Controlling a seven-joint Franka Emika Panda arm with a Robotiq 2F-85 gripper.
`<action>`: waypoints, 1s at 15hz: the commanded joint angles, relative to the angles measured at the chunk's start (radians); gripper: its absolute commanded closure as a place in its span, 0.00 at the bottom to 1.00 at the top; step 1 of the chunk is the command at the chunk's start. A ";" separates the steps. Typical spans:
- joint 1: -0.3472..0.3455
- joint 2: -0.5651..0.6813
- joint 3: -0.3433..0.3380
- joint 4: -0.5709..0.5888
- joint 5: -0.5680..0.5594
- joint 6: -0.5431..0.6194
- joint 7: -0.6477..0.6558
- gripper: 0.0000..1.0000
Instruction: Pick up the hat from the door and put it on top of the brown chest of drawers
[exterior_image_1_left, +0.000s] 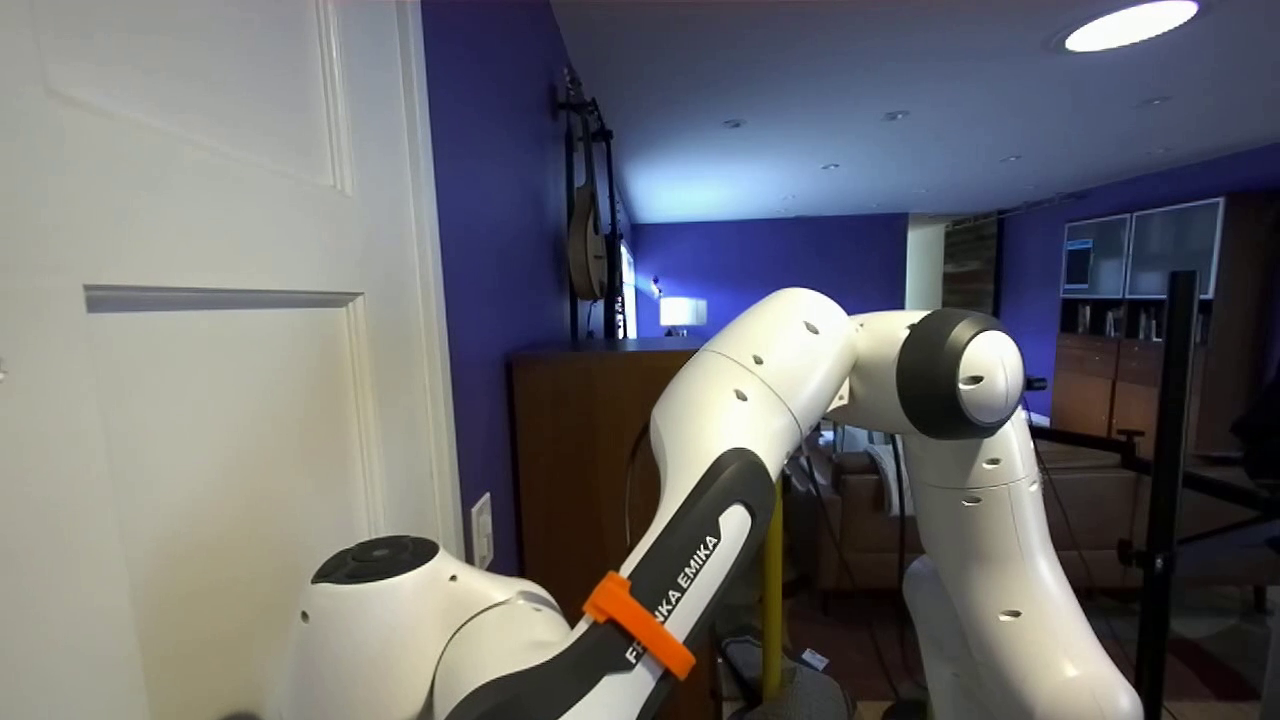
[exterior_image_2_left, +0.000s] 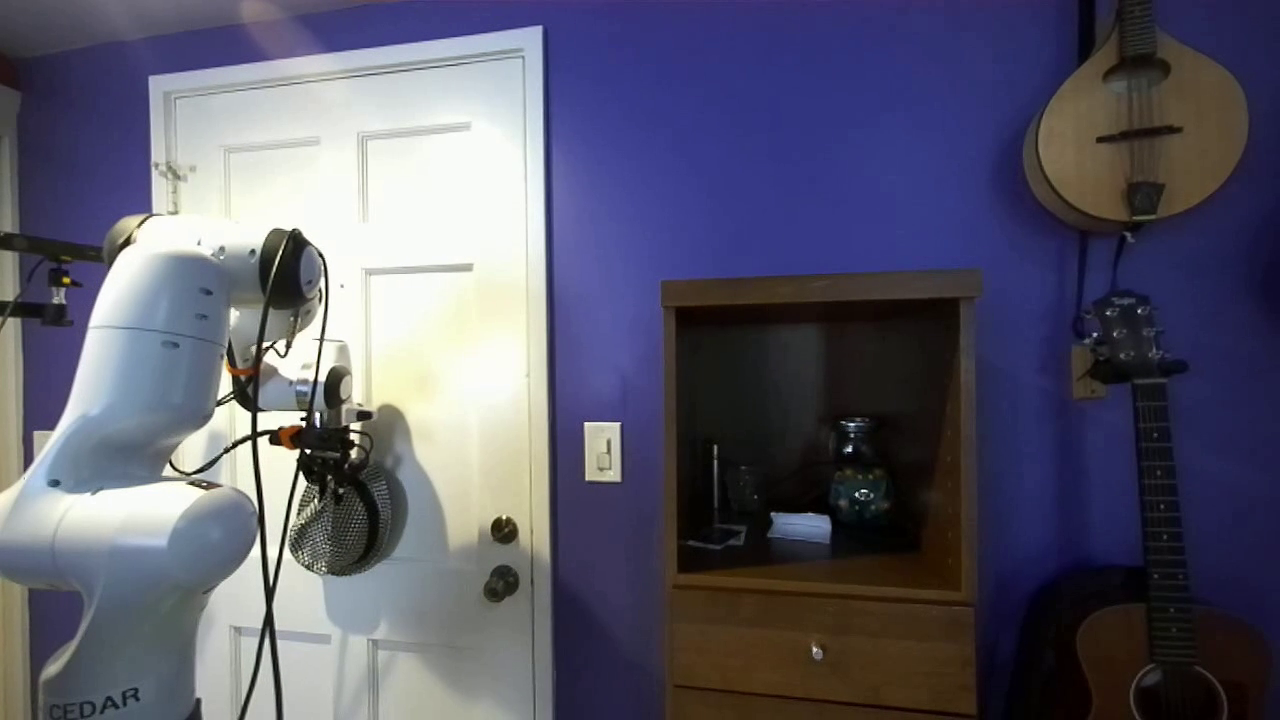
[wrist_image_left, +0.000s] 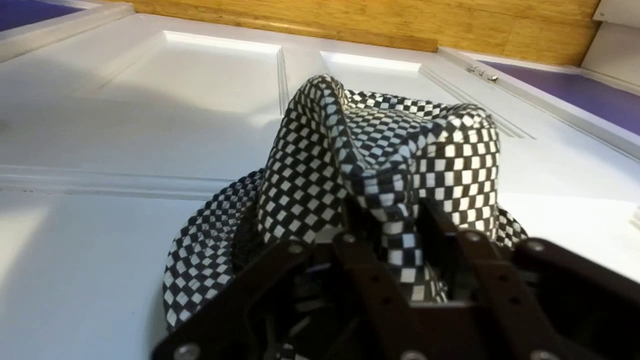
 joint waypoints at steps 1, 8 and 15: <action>0.027 -0.005 -0.021 0.024 -0.049 -0.013 0.054 0.97; 0.028 -0.060 -0.018 0.023 -0.063 -0.074 0.106 0.99; 0.010 -0.119 -0.003 0.025 -0.039 -0.165 0.087 0.99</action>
